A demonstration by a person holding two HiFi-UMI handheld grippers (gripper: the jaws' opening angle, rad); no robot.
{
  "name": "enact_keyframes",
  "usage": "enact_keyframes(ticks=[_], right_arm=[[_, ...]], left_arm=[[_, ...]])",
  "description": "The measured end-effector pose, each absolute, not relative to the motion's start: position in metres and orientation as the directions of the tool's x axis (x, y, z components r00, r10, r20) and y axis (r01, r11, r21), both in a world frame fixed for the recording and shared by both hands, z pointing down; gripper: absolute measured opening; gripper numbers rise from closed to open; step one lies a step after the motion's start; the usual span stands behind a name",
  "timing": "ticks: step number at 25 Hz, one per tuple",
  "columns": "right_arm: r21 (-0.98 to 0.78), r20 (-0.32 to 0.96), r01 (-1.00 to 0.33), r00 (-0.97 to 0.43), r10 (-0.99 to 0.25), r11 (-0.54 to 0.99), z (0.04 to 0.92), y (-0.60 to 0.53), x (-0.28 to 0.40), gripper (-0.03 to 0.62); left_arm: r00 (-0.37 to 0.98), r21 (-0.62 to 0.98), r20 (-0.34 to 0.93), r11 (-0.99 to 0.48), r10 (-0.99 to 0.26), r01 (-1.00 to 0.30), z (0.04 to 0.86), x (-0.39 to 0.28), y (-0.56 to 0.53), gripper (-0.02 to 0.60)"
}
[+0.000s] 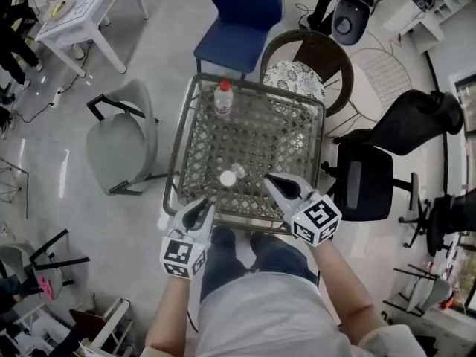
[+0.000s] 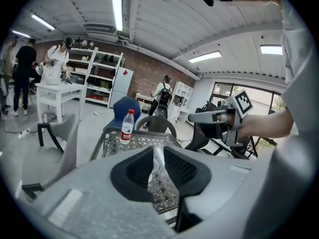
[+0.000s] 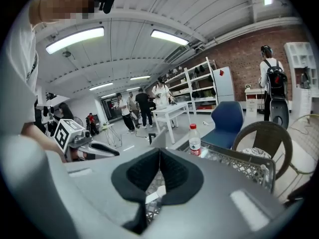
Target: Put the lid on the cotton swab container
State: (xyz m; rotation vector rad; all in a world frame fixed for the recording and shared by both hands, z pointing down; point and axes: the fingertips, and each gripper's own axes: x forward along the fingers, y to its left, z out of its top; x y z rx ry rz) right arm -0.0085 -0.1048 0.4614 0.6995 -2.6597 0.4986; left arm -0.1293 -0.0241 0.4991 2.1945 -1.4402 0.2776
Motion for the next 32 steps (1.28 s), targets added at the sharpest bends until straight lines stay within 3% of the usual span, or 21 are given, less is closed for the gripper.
enact_keyframes(ticks=[5,15,22,32], right_arm=[[-0.250,0.460,-0.570,-0.781,-0.422,0.782,0.490,-0.116,-0.019,0.011],[-0.301,0.547,-0.620,-0.735,-0.401,0.725,0.563,-0.127,-0.026,0.101],[-0.353,0.607,-0.653,-0.704,-0.367,0.670,0.616,-0.126,-0.027,0.166],[-0.373,0.636,-0.664,-0.692,-0.343,0.648,0.663,-0.133,-0.033,0.166]], left_arm=[[0.519,0.319,0.488,-0.410,-0.702,-0.855,0.550,-0.124,-0.044,0.132],[0.594,0.298,0.604,-0.541,-0.531,-0.786,0.647,-0.105,-0.069,0.279],[0.614,0.273,0.640,-0.610,-0.462,-0.744,0.693,-0.097,-0.076,0.299],[0.656,0.297,0.646,-0.664,-0.390,-0.687,0.732,-0.087,-0.084,0.301]])
